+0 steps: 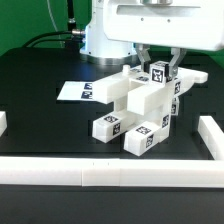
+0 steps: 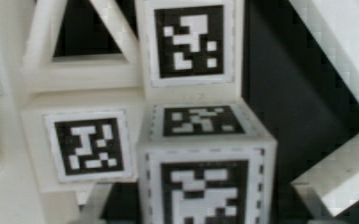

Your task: Assemble chair

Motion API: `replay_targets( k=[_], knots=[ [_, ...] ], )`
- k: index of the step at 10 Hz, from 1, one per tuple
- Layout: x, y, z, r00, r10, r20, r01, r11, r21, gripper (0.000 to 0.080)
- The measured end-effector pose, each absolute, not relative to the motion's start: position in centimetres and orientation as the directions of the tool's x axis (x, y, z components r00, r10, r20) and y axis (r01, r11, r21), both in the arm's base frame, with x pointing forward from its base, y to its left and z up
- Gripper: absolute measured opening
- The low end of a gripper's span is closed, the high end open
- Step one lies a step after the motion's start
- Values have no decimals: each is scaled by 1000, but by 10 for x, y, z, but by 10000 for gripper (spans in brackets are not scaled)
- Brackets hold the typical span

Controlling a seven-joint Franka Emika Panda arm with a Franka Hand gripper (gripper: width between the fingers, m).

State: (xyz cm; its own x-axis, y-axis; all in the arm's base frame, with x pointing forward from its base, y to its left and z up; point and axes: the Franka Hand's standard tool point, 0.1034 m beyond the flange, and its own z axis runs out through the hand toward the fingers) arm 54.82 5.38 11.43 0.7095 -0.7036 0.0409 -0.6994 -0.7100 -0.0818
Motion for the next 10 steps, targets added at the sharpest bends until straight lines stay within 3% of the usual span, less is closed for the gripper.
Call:
replay_targets(
  k=[5, 7, 8, 9, 10],
  knots=[
    [552, 51, 114, 520, -854, 19, -848, -519, -111, 285],
    [552, 52, 114, 500, -866, 11, -860, -497, -114, 531],
    [552, 52, 114, 507, -862, 12, -856, -505, -114, 531],
    [553, 53, 115, 545, -838, 18, -832, -543, -115, 612],
    [555, 53, 118, 600, -800, 28, -792, -598, -119, 612]
  ],
)
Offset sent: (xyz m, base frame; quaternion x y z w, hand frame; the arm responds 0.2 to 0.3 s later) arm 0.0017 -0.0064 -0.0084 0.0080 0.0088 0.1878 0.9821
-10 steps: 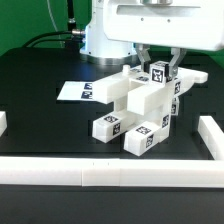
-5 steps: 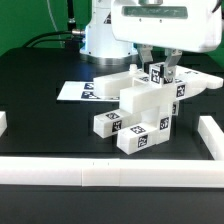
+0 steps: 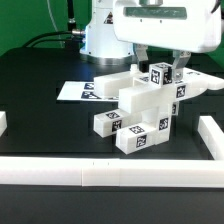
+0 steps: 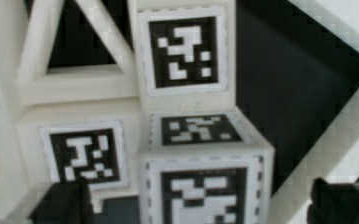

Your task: Assemble chair

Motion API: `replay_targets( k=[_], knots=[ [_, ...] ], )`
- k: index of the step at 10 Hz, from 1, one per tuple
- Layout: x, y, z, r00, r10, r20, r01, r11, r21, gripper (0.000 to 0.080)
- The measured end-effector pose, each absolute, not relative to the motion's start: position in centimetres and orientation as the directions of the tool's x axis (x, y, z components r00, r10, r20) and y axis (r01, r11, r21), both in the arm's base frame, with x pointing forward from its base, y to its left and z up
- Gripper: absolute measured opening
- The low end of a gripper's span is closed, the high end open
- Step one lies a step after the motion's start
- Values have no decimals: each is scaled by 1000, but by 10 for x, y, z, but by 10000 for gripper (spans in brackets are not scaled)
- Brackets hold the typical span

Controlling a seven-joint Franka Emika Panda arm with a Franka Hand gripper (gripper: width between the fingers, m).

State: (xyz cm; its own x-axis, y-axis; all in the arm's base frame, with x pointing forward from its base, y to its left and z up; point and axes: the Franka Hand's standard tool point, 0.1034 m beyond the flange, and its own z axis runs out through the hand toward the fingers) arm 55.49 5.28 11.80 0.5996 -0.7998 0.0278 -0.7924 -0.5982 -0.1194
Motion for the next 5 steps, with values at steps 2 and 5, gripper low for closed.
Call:
replay_targets(
  k=[2, 5],
  knots=[
    [561, 55, 132, 735, -675, 72, -662, -736, -142, 648],
    [545, 71, 153, 817, -570, 93, -551, -817, -170, 649]
  ],
)
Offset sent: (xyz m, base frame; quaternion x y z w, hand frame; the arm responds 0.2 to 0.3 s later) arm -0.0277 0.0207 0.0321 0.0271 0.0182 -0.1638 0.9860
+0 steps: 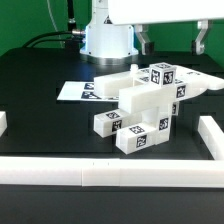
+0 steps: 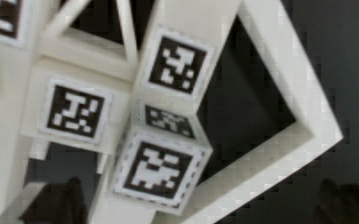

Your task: Assemble chair

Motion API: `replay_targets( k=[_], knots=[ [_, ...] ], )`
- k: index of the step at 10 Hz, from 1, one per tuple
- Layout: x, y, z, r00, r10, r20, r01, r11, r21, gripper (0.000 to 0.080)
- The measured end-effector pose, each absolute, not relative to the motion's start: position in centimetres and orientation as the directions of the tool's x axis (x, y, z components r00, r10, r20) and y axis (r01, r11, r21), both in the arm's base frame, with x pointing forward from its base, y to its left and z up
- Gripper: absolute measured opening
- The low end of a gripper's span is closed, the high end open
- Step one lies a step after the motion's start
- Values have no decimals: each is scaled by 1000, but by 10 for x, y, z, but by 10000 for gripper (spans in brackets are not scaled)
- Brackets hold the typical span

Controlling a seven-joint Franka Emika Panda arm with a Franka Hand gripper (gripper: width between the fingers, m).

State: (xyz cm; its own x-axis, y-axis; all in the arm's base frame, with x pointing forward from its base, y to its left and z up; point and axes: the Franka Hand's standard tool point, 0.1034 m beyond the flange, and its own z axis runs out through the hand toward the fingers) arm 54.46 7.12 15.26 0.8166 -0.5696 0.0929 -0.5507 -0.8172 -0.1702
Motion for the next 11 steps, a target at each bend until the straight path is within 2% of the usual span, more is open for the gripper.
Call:
replay_targets(
  k=[4, 6, 8, 9, 11],
  knots=[
    [544, 70, 150, 816, -570, 91, -552, -817, -165, 649],
    [540, 72, 155, 848, -520, 102, -500, -849, -169, 649],
    [509, 76, 158, 891, -431, 141, -404, -895, -187, 649],
    [490, 74, 157, 901, -414, 134, -382, -900, -210, 649],
    [484, 70, 150, 911, -380, 159, -348, -917, -197, 649]
  ],
)
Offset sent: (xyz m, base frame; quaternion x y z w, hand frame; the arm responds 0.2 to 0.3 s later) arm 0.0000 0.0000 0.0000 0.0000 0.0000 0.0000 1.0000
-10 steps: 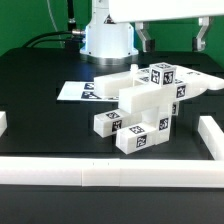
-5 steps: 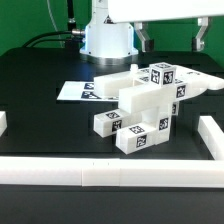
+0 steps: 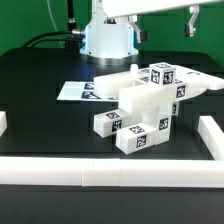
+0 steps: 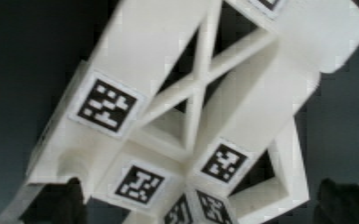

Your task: Assemble chair

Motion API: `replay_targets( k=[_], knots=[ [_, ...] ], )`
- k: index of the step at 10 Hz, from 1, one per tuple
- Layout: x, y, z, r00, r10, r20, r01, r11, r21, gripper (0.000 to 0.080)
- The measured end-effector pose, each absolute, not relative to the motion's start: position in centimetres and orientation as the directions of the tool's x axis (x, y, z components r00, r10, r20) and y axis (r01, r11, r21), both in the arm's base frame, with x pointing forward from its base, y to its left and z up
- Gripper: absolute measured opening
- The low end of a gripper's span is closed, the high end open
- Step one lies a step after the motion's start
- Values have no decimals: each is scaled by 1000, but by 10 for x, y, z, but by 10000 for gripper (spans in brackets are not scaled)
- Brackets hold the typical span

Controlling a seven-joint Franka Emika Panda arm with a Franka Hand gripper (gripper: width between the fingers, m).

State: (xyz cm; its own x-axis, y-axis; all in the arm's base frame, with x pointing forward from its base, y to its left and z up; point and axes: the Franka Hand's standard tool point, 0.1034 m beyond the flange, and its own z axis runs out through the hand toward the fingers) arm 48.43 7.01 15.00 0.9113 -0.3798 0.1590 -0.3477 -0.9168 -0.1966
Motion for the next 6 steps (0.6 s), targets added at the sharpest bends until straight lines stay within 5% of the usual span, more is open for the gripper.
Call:
replay_targets(
  k=[3, 6],
  knots=[
    [484, 68, 147, 964, -182, 196, -153, -977, -151, 649],
    [479, 64, 144, 925, 298, 237, 311, -950, -18, 649]
  ],
)
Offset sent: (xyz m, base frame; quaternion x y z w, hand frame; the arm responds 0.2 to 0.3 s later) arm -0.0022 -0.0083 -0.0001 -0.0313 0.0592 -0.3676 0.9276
